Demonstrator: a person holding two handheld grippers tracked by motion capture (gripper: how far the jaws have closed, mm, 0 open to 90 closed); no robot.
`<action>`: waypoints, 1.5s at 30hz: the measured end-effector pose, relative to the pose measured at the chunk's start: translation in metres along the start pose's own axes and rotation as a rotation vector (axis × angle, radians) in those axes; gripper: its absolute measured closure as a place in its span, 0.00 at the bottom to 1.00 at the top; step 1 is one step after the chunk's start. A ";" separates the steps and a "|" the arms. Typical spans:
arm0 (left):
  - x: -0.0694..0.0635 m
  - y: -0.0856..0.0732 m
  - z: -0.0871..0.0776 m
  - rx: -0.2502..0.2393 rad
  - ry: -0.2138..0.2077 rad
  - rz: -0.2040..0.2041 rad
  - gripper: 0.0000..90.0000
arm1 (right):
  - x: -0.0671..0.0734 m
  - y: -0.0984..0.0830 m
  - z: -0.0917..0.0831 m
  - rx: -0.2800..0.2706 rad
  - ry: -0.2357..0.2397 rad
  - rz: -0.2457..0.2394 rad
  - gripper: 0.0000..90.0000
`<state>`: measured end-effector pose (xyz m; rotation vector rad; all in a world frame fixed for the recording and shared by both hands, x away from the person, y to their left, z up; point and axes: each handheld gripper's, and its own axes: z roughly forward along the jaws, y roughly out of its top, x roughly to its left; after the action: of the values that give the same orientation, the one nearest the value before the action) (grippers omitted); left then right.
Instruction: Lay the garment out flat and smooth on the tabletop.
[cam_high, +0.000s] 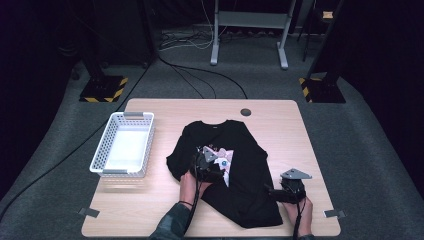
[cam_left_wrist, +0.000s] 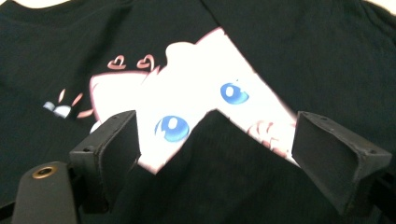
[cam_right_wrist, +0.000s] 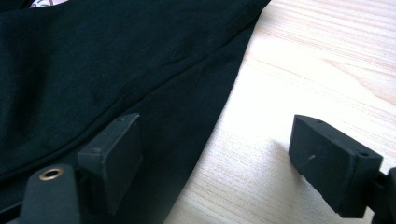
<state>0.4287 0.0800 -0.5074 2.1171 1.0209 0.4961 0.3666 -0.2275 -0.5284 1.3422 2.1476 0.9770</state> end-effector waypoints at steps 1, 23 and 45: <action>-0.001 0.003 0.003 0.011 0.012 0.001 0.20 | 0.000 0.000 0.000 0.000 0.000 0.000 0.19; -0.005 -0.017 -0.002 0.009 -0.026 0.004 0.89 | 0.000 0.000 0.000 -0.001 0.001 -0.001 0.19; -0.006 -0.034 -0.032 -0.036 -0.033 0.001 0.92 | 0.000 0.000 0.000 -0.001 0.002 -0.001 0.19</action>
<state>0.3878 0.1039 -0.5119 2.0875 0.9849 0.4756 0.3670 -0.2276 -0.5284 1.3403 2.1489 0.9786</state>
